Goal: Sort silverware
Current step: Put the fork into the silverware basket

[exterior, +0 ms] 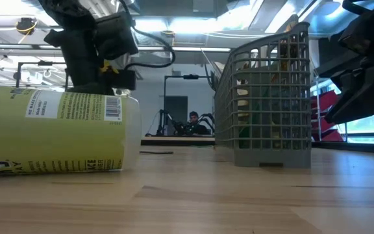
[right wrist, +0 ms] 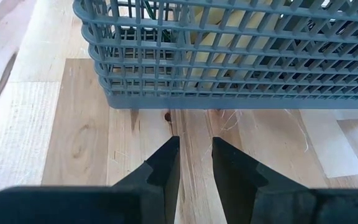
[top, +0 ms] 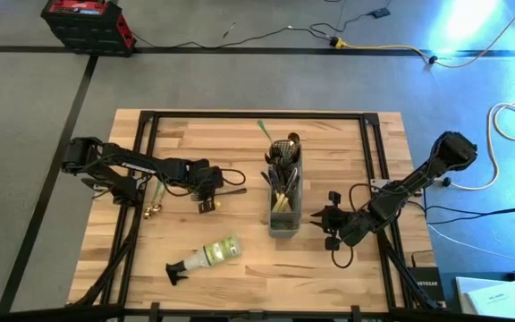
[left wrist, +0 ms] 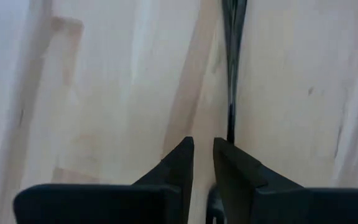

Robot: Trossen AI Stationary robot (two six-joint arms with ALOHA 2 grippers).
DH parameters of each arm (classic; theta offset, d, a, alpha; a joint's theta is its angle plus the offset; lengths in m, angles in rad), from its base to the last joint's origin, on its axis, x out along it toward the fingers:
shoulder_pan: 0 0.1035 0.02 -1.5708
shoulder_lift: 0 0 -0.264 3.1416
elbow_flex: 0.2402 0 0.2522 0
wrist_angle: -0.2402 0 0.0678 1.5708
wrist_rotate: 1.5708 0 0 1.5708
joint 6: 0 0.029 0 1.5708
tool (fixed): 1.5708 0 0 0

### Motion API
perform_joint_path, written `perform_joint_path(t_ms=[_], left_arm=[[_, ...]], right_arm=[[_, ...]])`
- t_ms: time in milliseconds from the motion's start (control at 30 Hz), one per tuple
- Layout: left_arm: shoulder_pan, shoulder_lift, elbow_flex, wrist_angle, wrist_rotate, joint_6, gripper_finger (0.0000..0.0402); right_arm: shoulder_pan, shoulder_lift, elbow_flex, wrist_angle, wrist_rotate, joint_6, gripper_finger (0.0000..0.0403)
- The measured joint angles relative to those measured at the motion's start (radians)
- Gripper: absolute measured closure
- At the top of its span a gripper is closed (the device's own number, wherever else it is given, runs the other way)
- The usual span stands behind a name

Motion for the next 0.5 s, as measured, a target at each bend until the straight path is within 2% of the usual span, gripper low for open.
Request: perform_joint_path(t_ms=[133, 500], left_arm=[[-0.008, -0.003, 0.000, 0.022, 0.036, -0.008, 0.0354], [-0.040, 0.012, 0.000, 0.022, 0.010, -0.011, 0.0354]], right_arm=[[0.000, 0.000, -0.001, 0.000, 0.000, 0.000, 0.0327], [0.000, 0.000, -0.042, 0.012, -0.001, 0.054, 0.0327]])
